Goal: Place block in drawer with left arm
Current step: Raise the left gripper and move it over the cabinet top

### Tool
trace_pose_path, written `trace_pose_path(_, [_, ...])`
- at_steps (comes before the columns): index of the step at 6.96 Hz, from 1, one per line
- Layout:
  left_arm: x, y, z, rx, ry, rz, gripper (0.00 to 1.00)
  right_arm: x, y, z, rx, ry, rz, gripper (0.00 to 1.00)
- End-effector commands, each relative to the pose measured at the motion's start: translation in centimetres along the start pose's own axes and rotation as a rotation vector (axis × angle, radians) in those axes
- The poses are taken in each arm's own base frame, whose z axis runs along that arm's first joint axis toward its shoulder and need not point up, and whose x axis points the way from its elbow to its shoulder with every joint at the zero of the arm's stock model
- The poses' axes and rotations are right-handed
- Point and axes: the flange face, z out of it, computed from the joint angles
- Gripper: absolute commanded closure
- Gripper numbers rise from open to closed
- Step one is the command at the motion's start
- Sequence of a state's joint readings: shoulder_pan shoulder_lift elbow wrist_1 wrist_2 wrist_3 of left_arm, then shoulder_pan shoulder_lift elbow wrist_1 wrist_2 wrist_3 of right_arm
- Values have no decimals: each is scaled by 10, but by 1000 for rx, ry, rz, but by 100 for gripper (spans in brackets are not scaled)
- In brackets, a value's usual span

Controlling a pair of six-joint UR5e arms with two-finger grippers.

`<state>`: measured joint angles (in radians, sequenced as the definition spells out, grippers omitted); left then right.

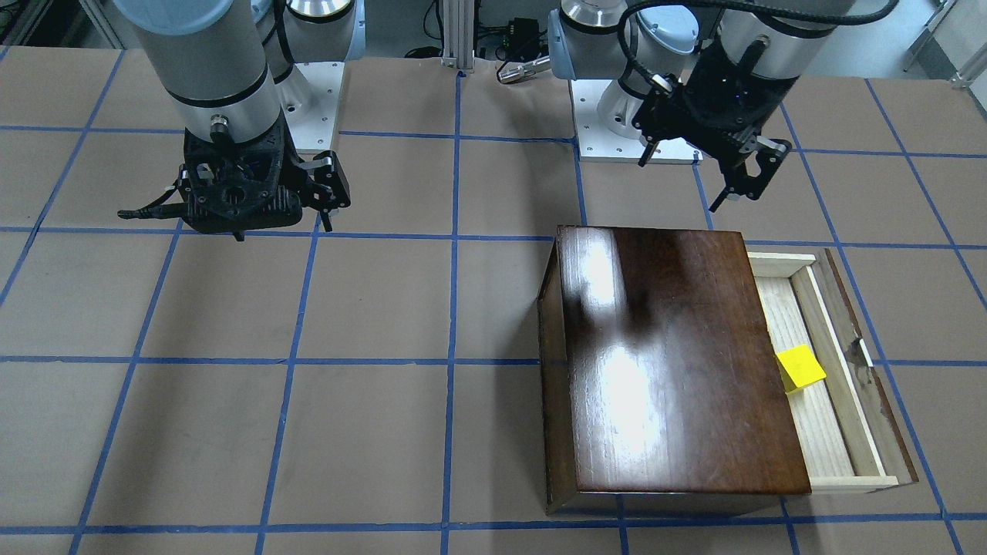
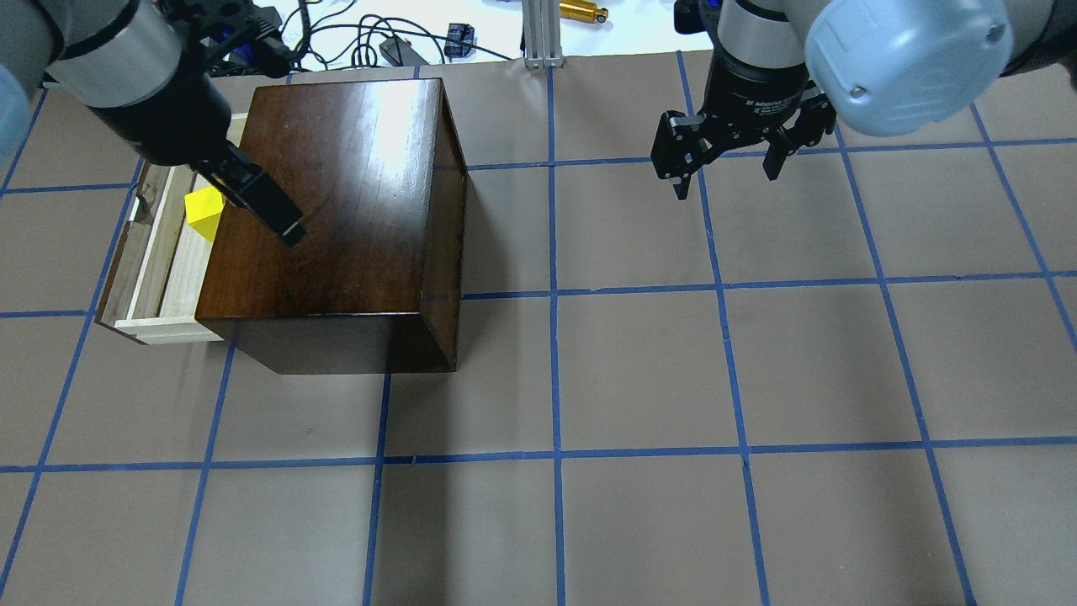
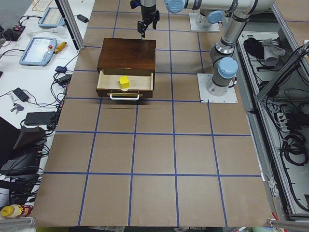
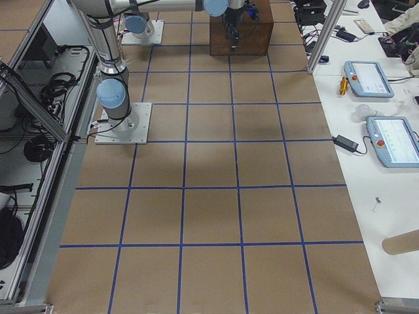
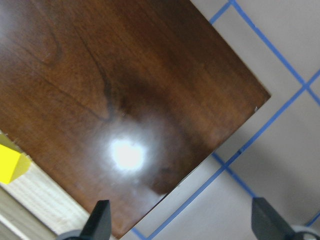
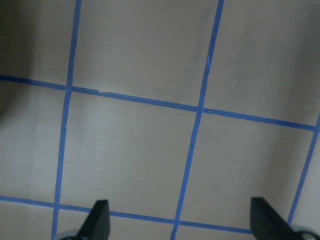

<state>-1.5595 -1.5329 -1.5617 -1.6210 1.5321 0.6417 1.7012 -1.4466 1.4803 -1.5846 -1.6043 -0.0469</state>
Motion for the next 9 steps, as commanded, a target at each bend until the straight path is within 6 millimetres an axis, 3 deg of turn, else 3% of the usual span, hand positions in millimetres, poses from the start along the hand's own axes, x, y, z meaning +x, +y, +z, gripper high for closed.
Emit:
trace_pose_path(1, [32, -13, 2, 2, -22, -282, 0, 0, 0, 0, 0, 0, -1, 0])
trace_pose_path(3, [35, -8, -7, 27, -27, -516, 0, 0, 0, 0, 0, 0, -1, 0])
trace_pose_path(9, [33, -5, -11, 36, -33, -528, 0, 0, 0, 0, 0, 0, 1, 0])
